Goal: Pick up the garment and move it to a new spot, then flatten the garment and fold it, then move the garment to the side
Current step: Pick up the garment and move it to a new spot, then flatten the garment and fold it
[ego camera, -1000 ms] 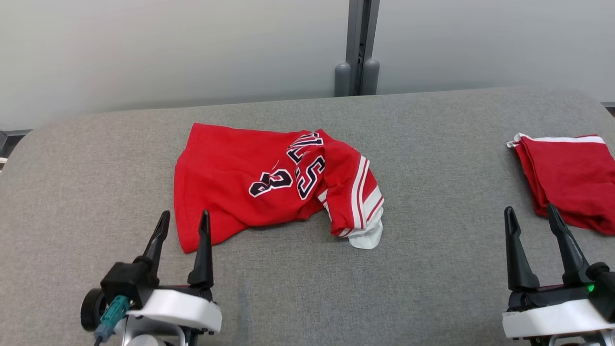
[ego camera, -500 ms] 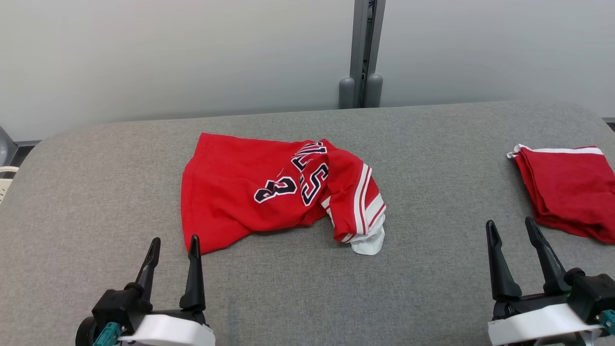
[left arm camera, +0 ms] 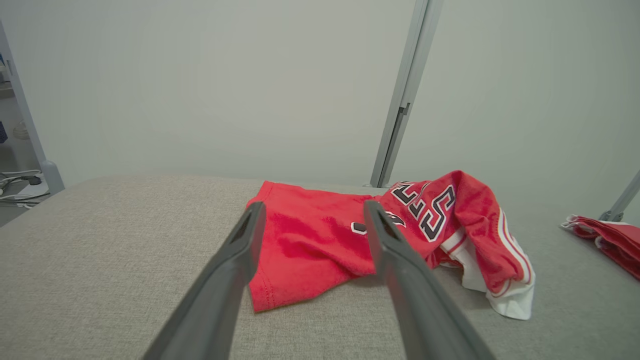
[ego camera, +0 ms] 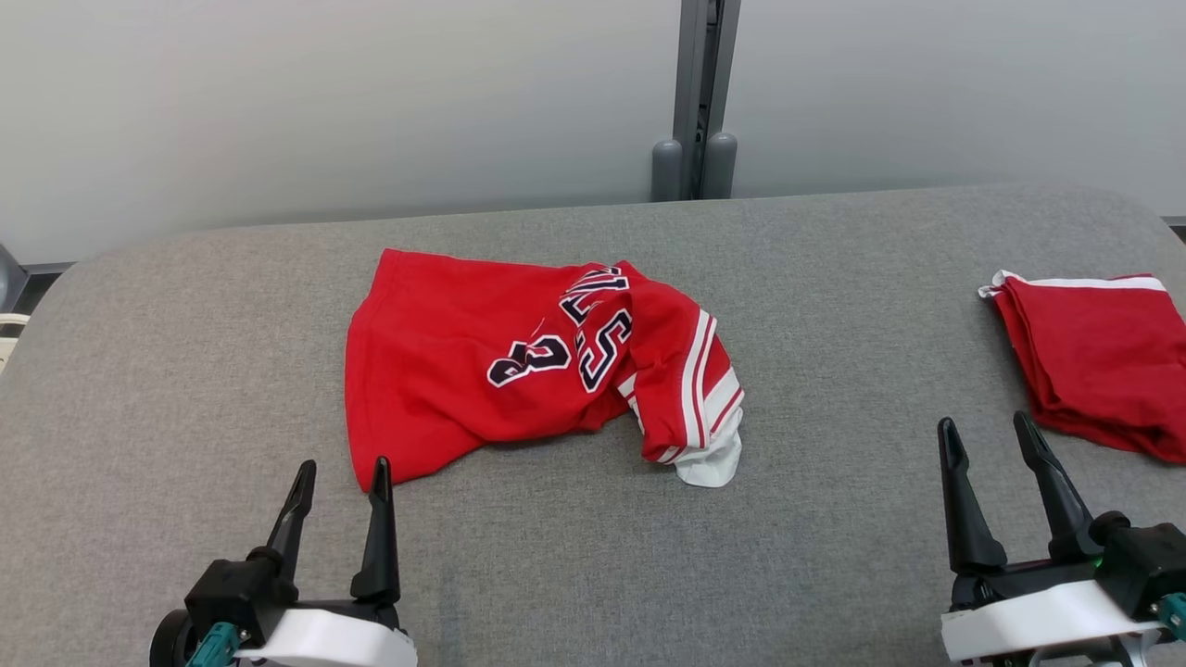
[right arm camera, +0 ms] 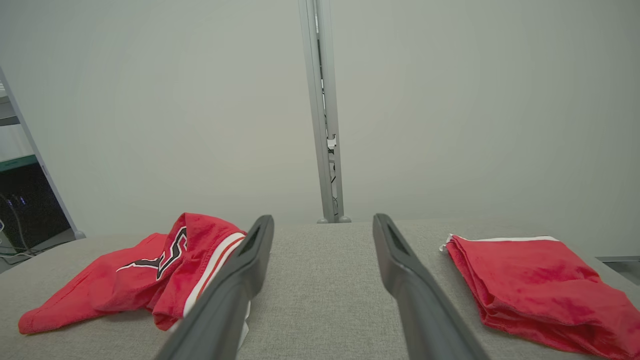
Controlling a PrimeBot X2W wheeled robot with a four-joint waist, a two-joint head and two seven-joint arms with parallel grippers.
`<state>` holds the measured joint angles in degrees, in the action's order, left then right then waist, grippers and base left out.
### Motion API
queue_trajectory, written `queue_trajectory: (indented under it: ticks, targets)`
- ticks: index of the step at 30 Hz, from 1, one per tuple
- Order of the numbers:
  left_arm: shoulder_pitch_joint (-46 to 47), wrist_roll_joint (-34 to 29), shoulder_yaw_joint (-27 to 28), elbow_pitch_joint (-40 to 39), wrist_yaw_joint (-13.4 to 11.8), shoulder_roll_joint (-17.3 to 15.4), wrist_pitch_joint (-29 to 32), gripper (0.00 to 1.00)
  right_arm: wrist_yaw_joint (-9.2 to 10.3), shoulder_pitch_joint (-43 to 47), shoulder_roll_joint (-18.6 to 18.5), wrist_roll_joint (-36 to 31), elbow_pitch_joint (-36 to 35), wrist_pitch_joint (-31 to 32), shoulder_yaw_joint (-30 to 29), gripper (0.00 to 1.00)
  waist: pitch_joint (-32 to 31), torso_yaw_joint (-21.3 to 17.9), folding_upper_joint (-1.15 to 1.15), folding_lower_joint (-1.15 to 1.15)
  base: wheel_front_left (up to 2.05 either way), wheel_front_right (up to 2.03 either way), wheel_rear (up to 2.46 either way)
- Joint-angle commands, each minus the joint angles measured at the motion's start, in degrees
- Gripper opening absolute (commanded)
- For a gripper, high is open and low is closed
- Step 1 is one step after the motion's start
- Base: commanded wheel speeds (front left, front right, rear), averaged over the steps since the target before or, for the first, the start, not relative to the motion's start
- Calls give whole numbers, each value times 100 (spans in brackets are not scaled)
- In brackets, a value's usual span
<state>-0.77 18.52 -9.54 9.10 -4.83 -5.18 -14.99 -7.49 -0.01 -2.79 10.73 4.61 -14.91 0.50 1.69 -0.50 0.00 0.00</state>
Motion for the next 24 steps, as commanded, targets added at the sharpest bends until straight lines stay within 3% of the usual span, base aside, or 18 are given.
queue_trajectory:
  ticks: [1, 15, 24]
  targets:
    - [40, -54, 48, 25, 44, -18, -27, 100, -1, -21, -24, 12, -26, -40, -13, 100, 8, 7, 0, 0, 0, 0, 0]
    - [151, -219, 104, 79, 166, 79, -27, 100, -1, -96, -23, -30, 24, -39, 71, 100, 116, 29, 0, 0, 0, 0, 0]
    - [350, -287, 50, 150, 238, 127, -27, 100, -1, -603, -25, -43, 807, -16, 979, 100, 360, 386, 0, 0, 0, 0, 0]
